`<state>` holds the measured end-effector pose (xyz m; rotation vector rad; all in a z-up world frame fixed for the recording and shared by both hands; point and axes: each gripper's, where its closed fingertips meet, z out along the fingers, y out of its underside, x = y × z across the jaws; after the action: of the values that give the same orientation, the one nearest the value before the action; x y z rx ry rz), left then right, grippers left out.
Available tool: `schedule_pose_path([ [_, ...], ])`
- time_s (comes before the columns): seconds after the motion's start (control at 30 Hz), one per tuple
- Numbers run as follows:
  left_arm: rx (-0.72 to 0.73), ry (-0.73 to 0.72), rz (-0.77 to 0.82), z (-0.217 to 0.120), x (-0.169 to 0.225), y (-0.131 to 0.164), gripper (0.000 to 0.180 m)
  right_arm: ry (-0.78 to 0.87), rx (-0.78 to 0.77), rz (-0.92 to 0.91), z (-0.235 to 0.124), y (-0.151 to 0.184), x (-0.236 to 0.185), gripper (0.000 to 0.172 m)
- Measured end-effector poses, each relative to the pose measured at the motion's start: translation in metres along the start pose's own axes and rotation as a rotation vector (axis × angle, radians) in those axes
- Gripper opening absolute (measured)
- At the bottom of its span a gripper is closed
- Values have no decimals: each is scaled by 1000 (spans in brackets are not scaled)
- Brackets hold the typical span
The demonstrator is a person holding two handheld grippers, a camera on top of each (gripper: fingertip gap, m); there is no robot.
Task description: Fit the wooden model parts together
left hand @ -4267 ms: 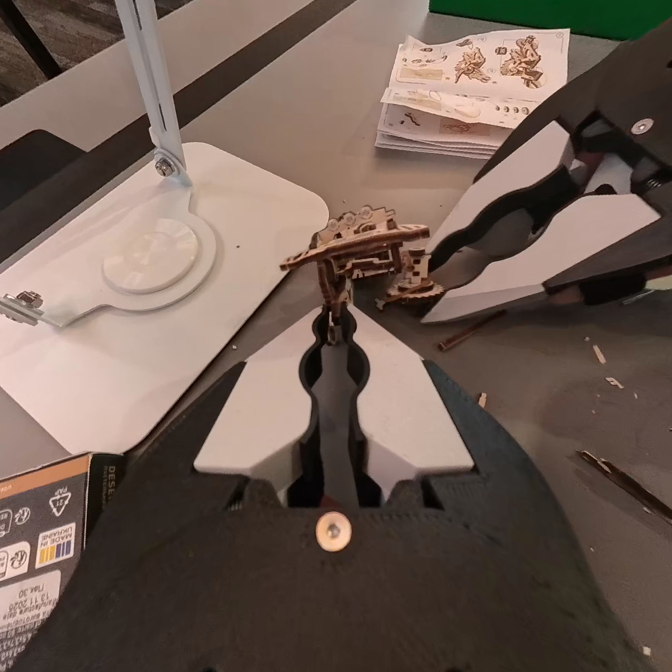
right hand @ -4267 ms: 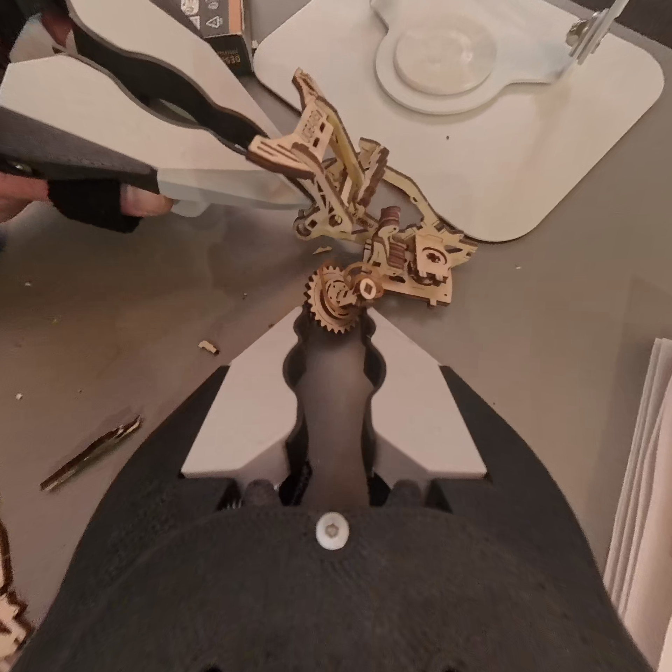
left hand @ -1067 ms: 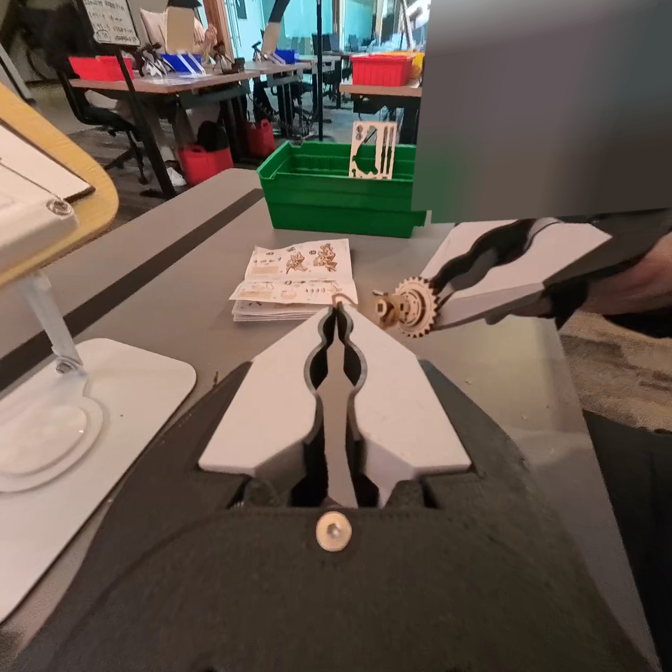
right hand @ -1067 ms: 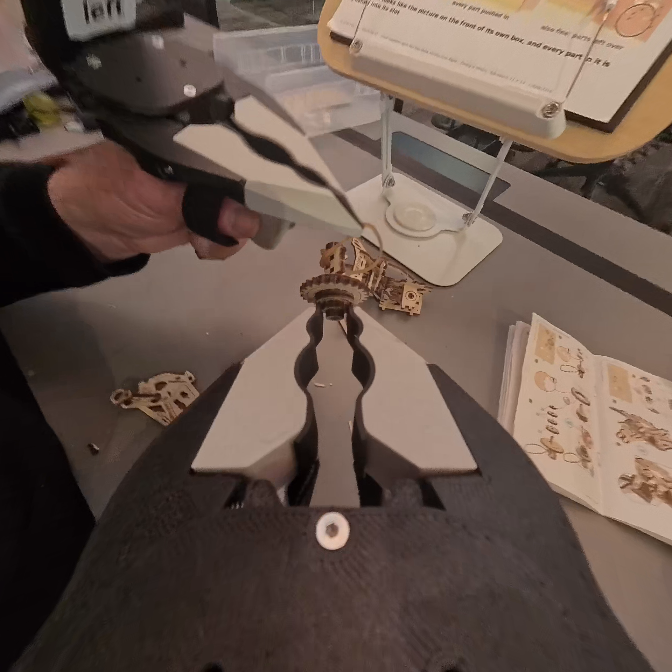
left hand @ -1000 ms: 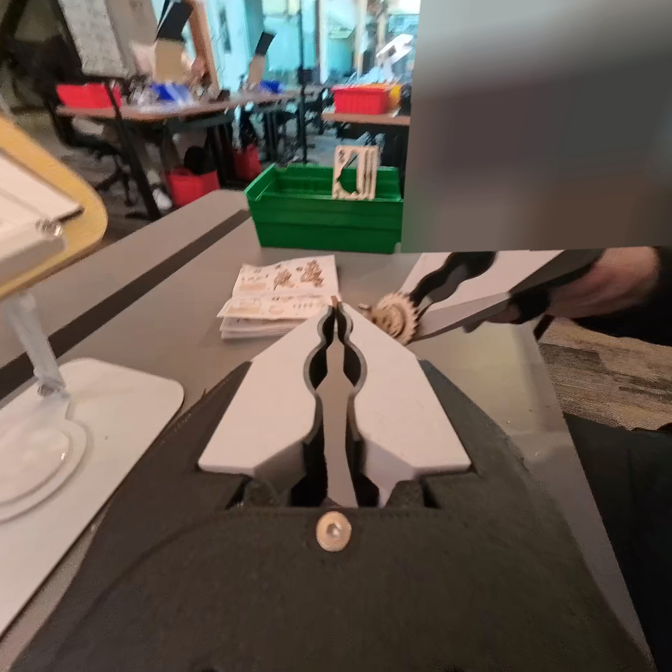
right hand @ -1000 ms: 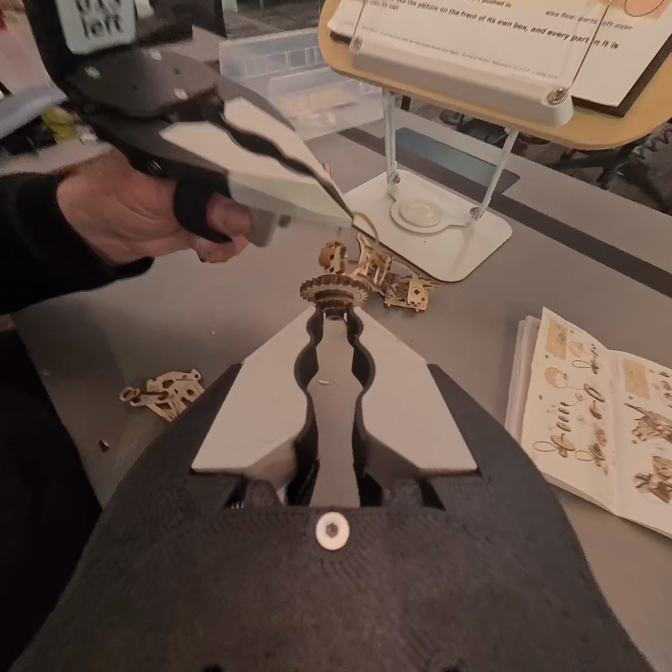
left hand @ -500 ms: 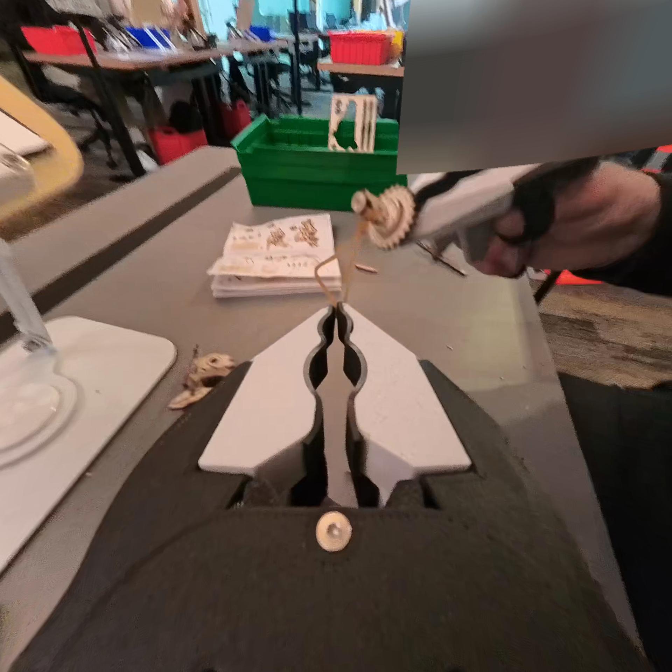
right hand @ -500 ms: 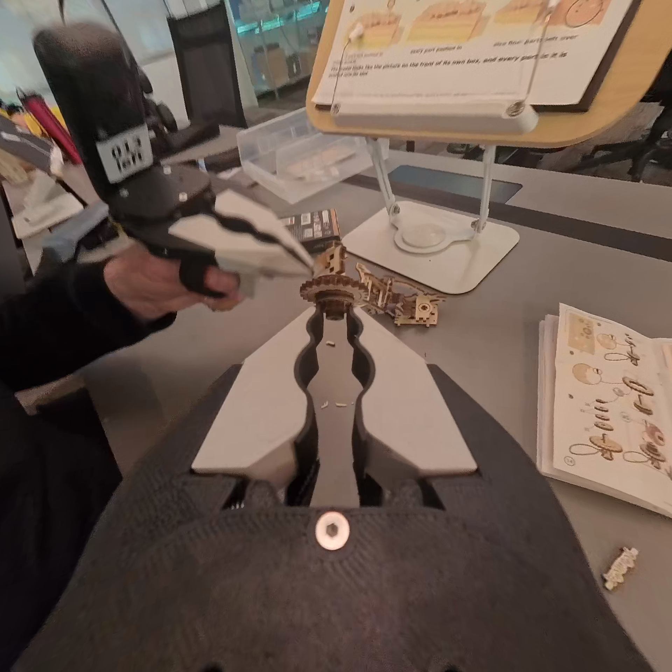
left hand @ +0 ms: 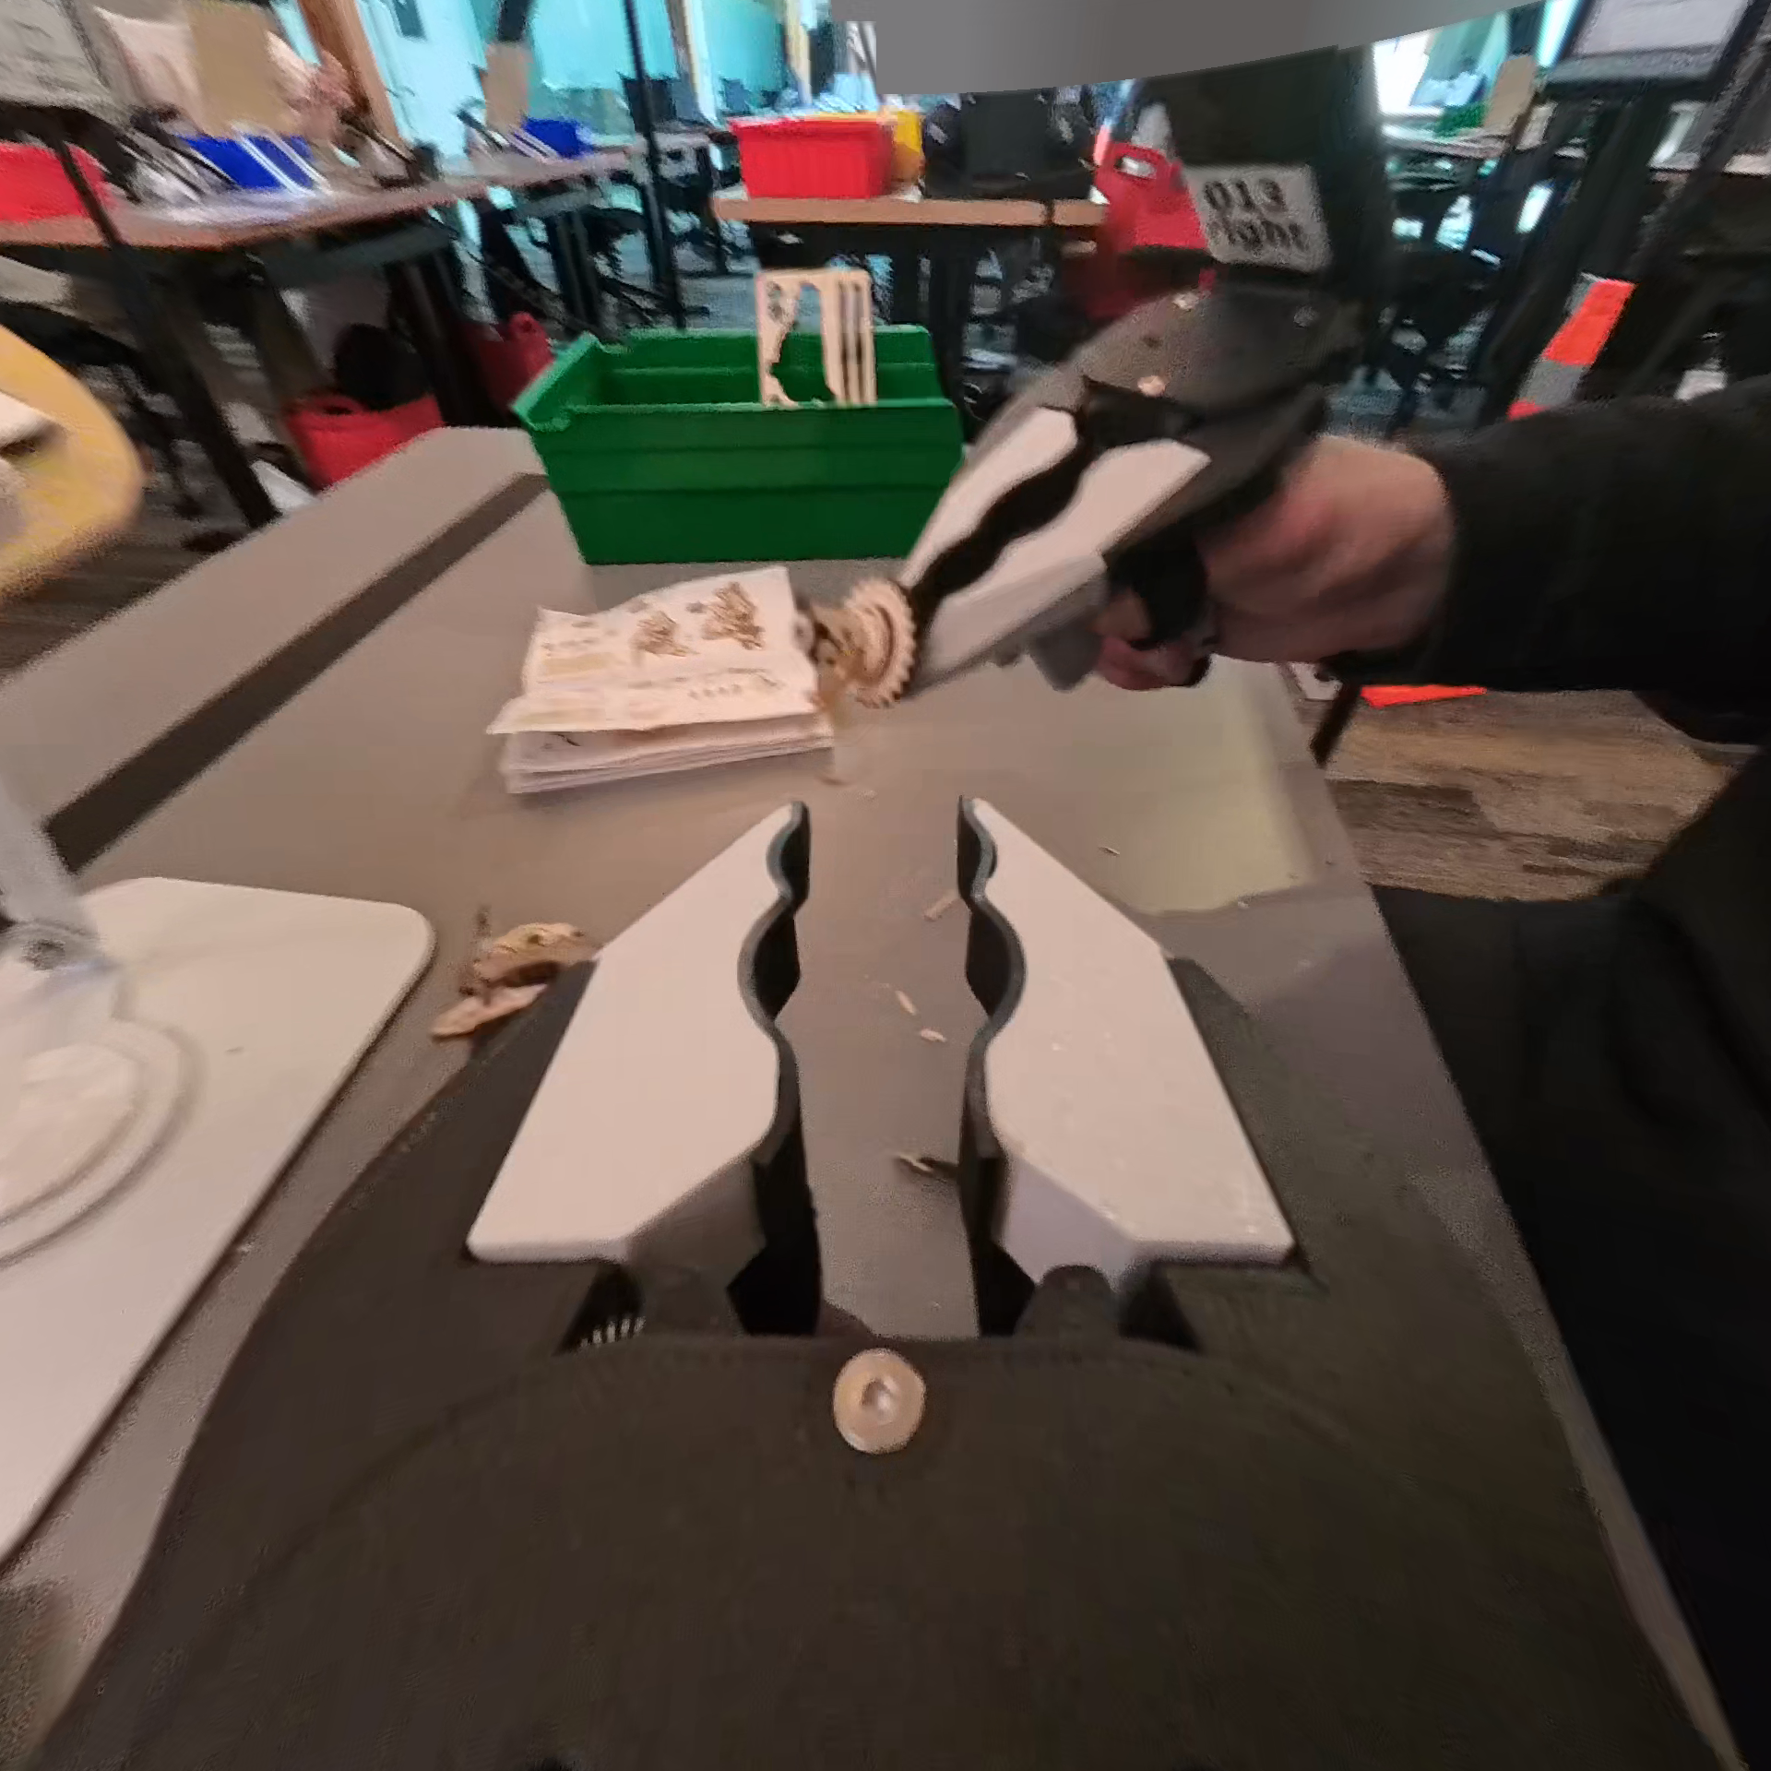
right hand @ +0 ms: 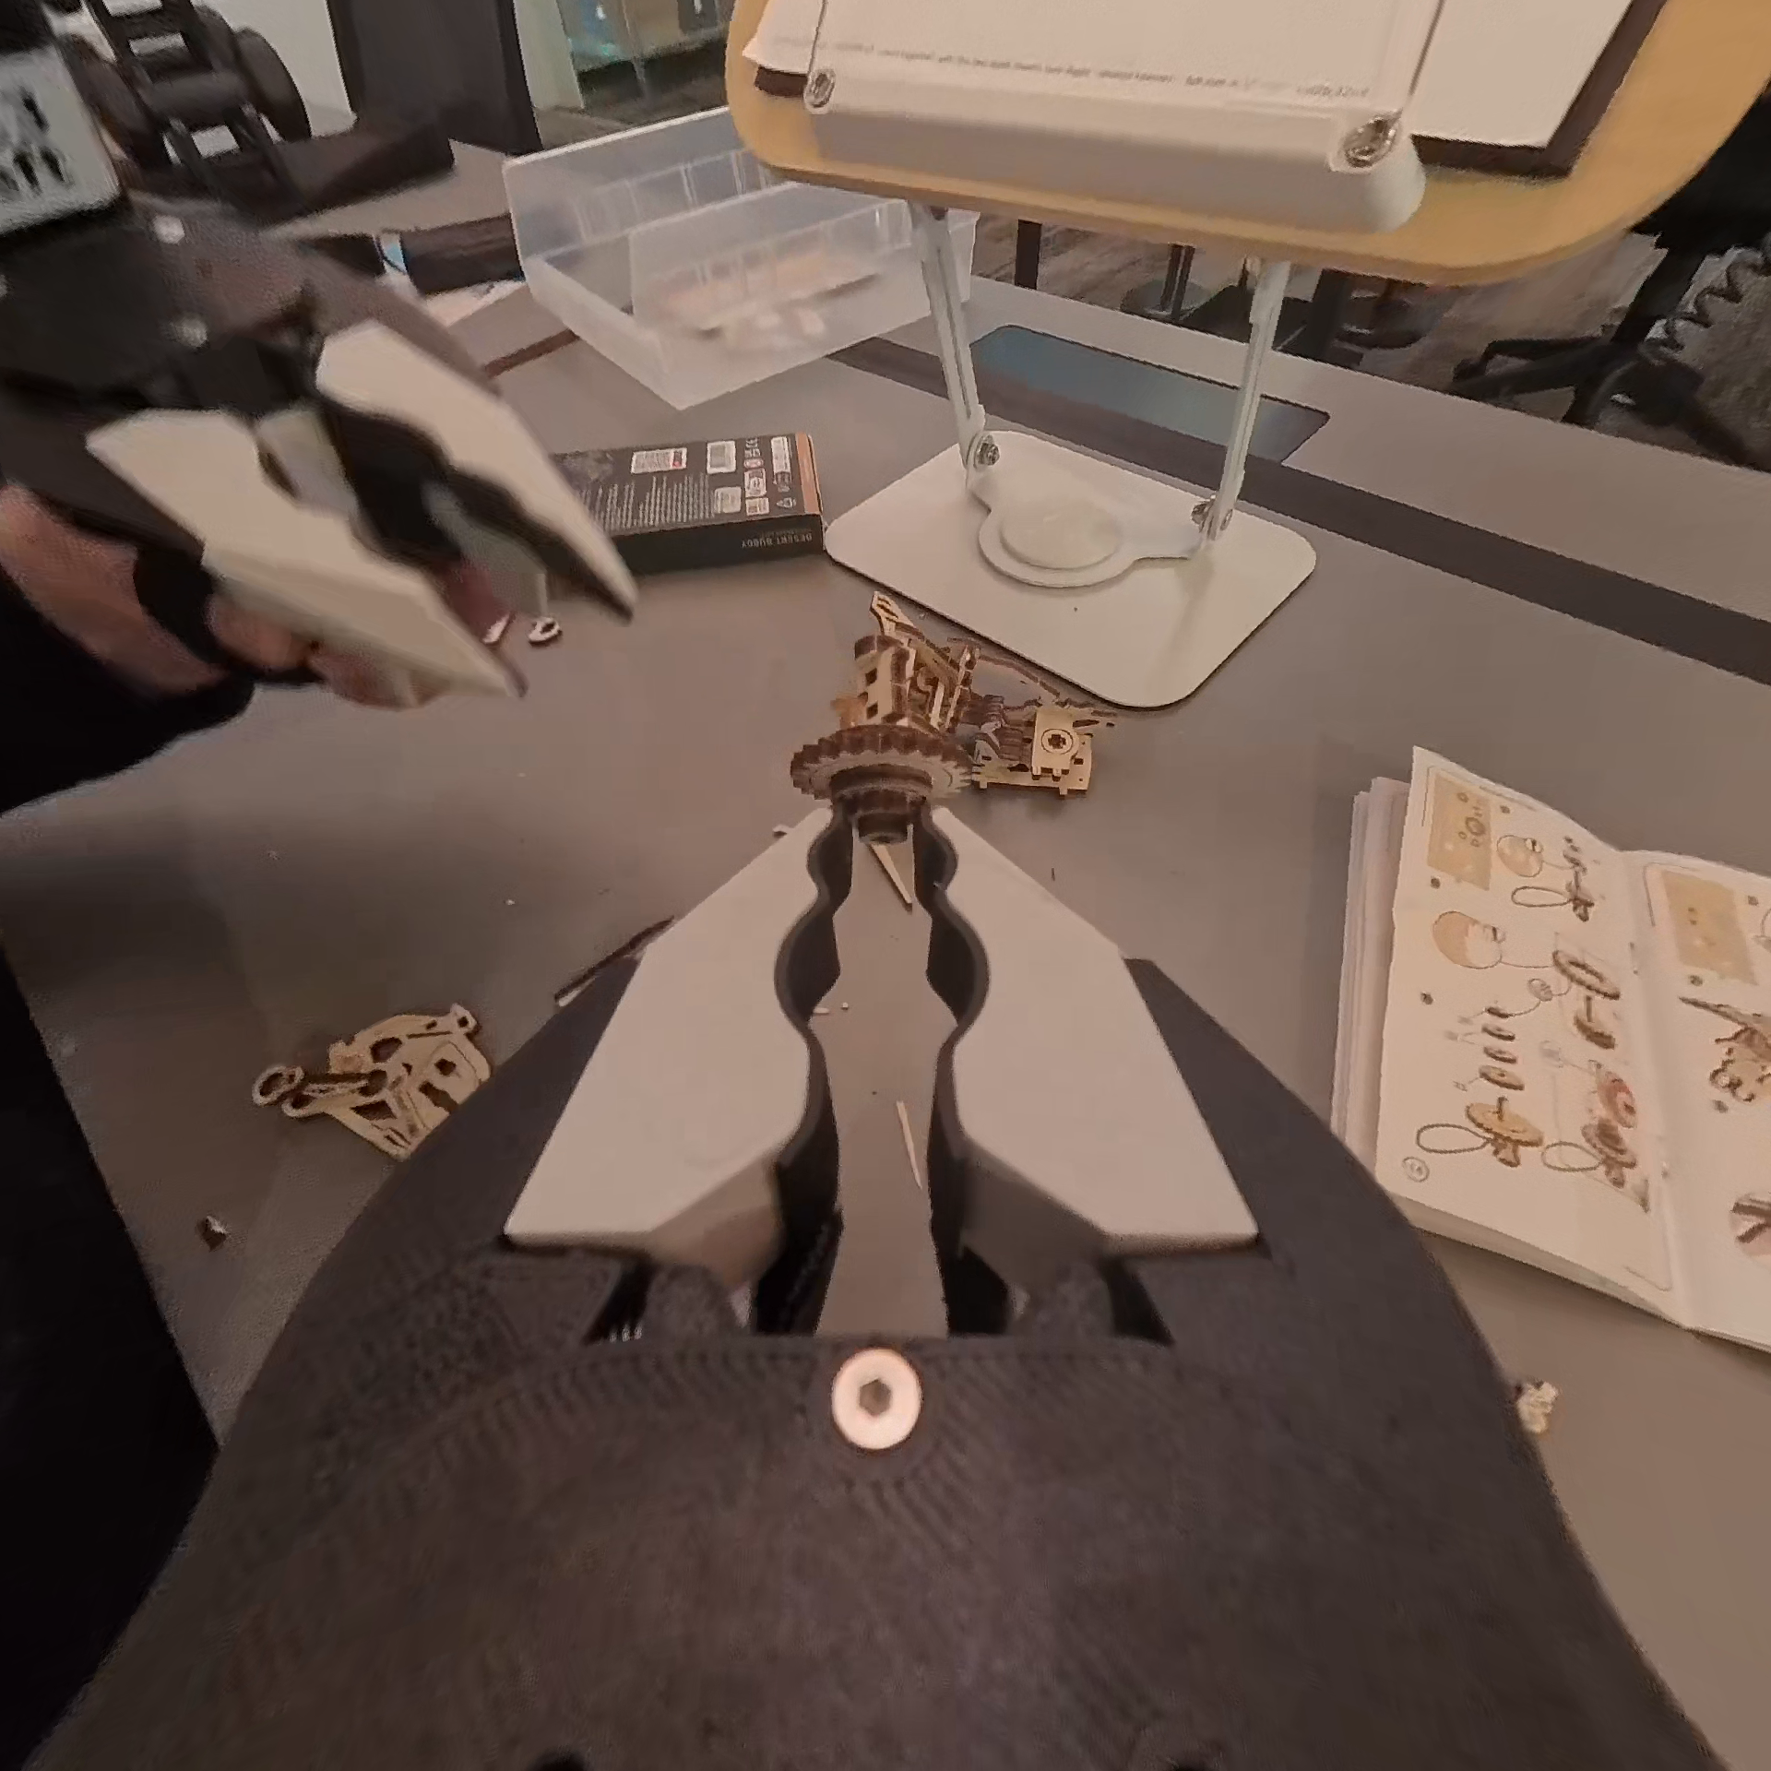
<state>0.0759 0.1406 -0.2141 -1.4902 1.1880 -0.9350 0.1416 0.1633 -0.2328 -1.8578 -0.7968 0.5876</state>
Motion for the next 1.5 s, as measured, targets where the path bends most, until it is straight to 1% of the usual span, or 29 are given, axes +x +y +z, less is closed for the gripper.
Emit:
schedule_pose_path([
  [0.03, 16, -14, 12, 0, -5, -7, 27, -4, -2, -22, 1, -1, -3, 10],
  [0.1, 38, -49, 22, 7, -16, -18, 12, -15, 1, -68, 3, -4, -10, 10],
  [0.2, -2, -53, 90, 29, -16, -16, 0, -13, -11, -154, 4, -7, -19, 11],
  [0.23, 6, -53, 107, 34, -15, -16, 0, -8, -19, -177, 4, -7, -20, 11],
  [0.3, 30, -53, 85, 38, -15, -18, 0, -3, -33, -225, 3, -5, -22, 11],
  [0.4, 60, -35, 59, 37, -13, -18, 0, -17, -44, -242, 4, -4, -26, 11],
  [0.47, 56, -64, 80, 37, -13, -17, 0, -13, -65, -263, 5, -2, -27, 11],
  [0.53, 84, -75, 67, 38, -10, -20, 0, -5, -94, -284, 7, 2, -28, 11],
  [0.63, 48, -142, 92, 43, -14, -10, 0, 4, -89, -307, 8, -1, -33, 10],
  [0.7, 71, -111, 59, 45, -7, -9, 0, 6, -85, -302, 8, -4, -33, 11],
  [0.77, 87, -163, 52, 43, -14, -9, 0, 7, -94, -298, 7, -3, -33, 11],
  [0.8, 121, -174, 17, 39, -18, -13, 0, 17, -96, -303, 6, -3, -31, 10],
  [0.87, 198, -139, -82, 30, -22, -22, 0, 40, -112, -331, 6, -1, -29, 11],
  [1.0, 227, -26, -137, 33, -6, -26, 0, 78, -148, -408, 6, 1, -29, 10],
  [1.17, 255, -18, -185, 36, -7, -22, 0, 109, -173, -450, 6, 3, -28, 10],
  [1.33, 311, -100, -208, 37, -13, -23, 0, 153, -172, -520, 8, -1, -32, 11],
  [1.4, 344, -99, -241, 38, -12, -24, 0, 171, -172, -543, 11, -1, -35, 11],
  [1.43, 330, -87, -233, 41, -8, -21, 0, 185, -167, -558, 11, -3, -36, 9],
  [1.47, 347, -112, -232, 42, -9, -21, 0, 183, -169, -561, 12, -3, -38, 9],
  [1.5, 363, -116, -250, 42, -9, -22, 0, 179, -173, -566, 13, -2, -40, 4],
])
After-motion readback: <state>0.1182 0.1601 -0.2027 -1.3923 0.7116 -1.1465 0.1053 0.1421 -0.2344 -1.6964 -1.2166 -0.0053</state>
